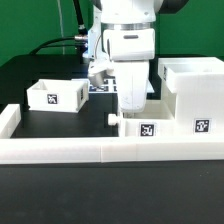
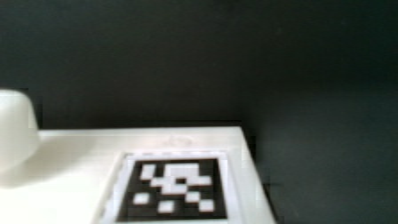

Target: Assemble drawer

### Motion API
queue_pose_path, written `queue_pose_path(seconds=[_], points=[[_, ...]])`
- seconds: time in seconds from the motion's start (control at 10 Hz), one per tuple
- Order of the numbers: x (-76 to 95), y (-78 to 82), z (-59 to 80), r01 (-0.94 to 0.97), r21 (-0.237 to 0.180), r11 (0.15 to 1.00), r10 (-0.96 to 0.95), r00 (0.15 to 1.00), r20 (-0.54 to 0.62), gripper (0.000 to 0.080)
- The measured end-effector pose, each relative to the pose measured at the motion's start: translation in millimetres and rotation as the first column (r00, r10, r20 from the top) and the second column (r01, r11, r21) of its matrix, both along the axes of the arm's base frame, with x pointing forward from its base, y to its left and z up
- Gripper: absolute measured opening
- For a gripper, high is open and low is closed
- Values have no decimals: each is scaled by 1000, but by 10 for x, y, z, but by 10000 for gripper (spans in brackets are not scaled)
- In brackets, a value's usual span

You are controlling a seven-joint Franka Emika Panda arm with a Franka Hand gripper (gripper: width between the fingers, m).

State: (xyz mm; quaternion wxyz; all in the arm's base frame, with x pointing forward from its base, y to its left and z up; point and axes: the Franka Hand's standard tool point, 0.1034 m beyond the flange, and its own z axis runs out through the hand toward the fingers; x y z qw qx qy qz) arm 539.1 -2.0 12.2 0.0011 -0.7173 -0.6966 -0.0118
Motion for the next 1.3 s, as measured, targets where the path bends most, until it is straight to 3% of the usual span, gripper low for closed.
queue_pose_path(seconds=[1.3], points=[[73, 137, -19, -15, -9, 1000, 16, 1000, 10, 42]])
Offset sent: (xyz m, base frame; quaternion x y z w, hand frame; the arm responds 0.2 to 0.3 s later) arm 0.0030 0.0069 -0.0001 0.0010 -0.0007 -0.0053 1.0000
